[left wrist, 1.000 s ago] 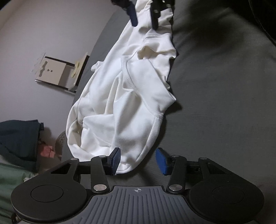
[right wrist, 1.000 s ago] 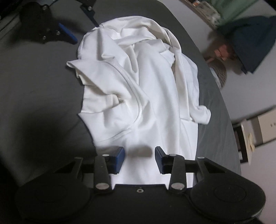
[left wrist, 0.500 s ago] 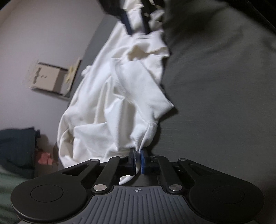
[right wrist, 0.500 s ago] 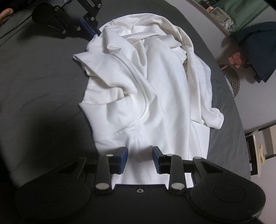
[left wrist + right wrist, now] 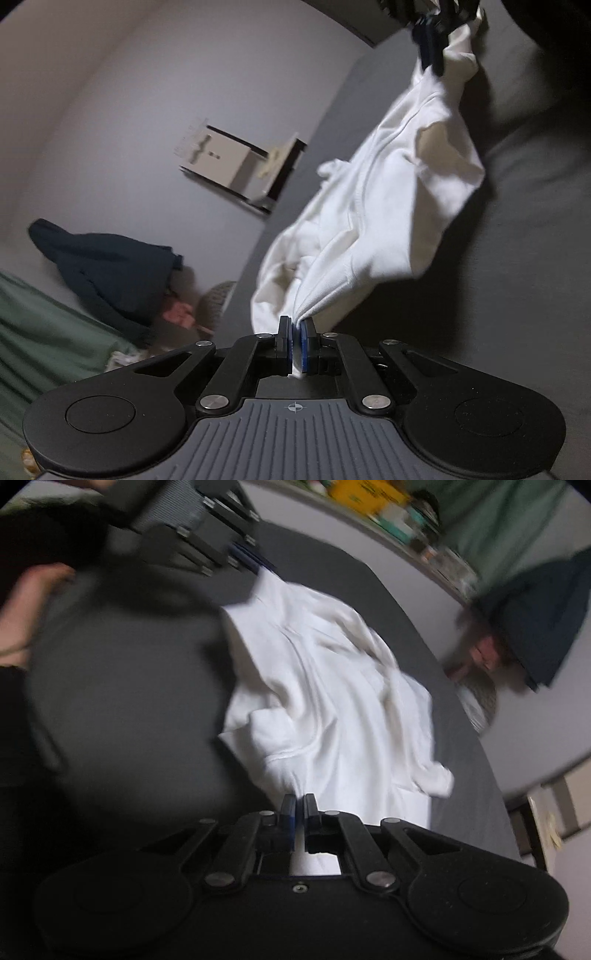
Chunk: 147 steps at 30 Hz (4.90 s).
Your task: Fold clothes
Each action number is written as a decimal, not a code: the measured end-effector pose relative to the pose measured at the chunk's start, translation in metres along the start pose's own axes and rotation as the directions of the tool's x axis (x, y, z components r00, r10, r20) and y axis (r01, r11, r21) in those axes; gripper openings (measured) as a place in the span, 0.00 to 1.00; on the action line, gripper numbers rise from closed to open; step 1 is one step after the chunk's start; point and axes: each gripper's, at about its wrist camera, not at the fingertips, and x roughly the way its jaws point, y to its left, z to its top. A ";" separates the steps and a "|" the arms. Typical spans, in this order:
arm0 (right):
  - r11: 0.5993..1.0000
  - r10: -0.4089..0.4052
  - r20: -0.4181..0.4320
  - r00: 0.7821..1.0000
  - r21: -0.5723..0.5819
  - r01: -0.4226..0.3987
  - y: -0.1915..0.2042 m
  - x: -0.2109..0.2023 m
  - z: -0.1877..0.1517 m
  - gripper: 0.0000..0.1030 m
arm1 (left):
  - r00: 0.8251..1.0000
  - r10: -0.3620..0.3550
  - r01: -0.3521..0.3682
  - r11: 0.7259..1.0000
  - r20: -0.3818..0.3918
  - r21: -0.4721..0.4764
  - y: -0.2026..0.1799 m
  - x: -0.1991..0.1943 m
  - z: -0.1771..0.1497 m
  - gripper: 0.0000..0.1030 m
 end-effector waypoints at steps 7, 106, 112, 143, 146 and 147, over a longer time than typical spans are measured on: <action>0.994 -0.036 -0.042 0.999 -0.100 0.031 0.028 -0.006 -0.003 0.04 | 0.995 -0.058 0.057 0.998 -0.076 -0.015 -0.007 -0.010 -0.031 0.04; 0.584 -0.652 -0.383 0.655 0.298 0.755 0.104 0.151 0.110 0.53 | 0.911 0.410 -0.377 0.869 0.039 -0.321 0.100 -0.074 0.072 0.04; 0.587 -0.615 -0.323 0.719 0.421 0.691 0.084 0.141 0.104 0.30 | 0.913 0.407 -0.376 0.866 0.028 -0.329 0.102 -0.075 0.070 0.04; 0.177 -0.954 0.291 -0.070 0.737 0.652 -0.036 -0.226 0.129 0.05 | 0.408 0.877 -0.770 0.480 0.254 -0.421 0.196 -0.269 0.115 0.04; 0.228 -0.952 0.305 -0.007 0.726 0.649 -0.067 -0.224 0.140 0.05 | 0.401 0.884 -0.796 0.466 0.239 -0.387 0.217 -0.267 0.118 0.04; 0.257 -0.951 0.306 0.037 0.723 0.641 -0.081 -0.222 0.143 0.04 | 0.415 0.884 -0.812 0.467 0.216 -0.350 0.221 -0.262 0.118 0.04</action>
